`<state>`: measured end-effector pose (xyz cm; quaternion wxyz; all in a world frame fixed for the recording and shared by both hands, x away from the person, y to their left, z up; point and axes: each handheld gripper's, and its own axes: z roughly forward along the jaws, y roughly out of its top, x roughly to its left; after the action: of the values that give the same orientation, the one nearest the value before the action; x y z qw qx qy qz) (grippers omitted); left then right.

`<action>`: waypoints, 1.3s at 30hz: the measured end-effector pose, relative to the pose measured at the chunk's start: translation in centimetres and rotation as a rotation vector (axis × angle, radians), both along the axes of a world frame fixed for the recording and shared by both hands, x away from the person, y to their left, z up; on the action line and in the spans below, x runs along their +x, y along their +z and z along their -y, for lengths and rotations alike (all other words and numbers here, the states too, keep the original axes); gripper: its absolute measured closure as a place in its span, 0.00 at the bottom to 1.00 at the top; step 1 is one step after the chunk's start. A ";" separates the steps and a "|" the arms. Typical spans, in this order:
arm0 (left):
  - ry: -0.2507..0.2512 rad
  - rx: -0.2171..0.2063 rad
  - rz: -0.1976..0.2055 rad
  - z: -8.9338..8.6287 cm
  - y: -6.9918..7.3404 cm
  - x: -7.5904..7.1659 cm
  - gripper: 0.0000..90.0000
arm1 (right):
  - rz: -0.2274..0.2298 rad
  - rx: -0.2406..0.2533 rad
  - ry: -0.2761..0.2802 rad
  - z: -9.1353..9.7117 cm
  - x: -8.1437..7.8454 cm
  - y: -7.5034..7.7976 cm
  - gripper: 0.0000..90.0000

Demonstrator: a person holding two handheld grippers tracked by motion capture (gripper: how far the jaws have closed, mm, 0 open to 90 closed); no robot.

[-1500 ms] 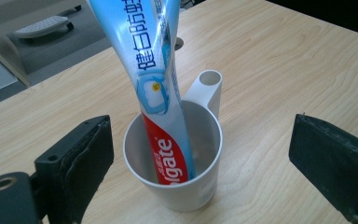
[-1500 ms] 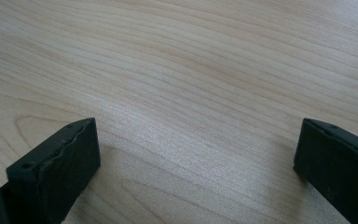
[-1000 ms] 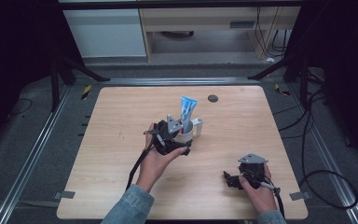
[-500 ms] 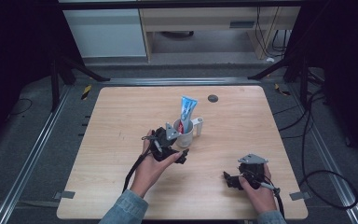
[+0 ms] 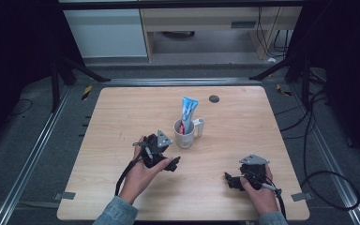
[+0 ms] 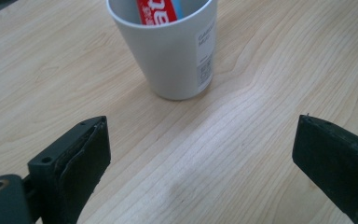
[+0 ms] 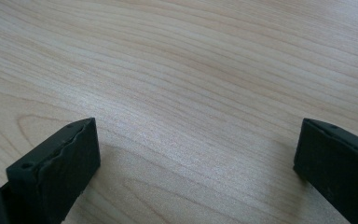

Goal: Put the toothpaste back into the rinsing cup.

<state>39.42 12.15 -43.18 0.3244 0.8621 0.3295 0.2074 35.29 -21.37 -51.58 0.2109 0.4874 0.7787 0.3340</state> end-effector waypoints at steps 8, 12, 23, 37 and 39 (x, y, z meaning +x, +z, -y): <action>0.026 0.002 -0.016 -1.4 -0.7 0.3 0.04 | -0.002 0.002 -0.002 0.0 0.0 0.0 0.00; 0.047 0.005 -0.027 -2.5 -1.2 0.3 0.04 | -0.002 0.002 -0.002 0.0 0.0 0.0 0.00; 0.114 -0.010 -0.051 -5.9 -2.7 0.3 0.04 | -0.002 0.003 -0.002 0.0 0.0 0.0 0.00; 0.229 -0.014 -0.048 -10.8 -3.9 0.3 0.04 | -0.002 0.003 -0.003 0.0 0.0 0.0 0.00; 0.256 -0.016 -0.046 -11.6 -4.1 0.3 0.05 | -0.002 0.003 -0.002 0.0 0.0 0.0 0.00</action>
<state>39.76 23.77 -47.32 0.2945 0.8148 0.4459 0.2248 35.28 -21.34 -51.56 0.2097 0.4889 0.7779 0.3343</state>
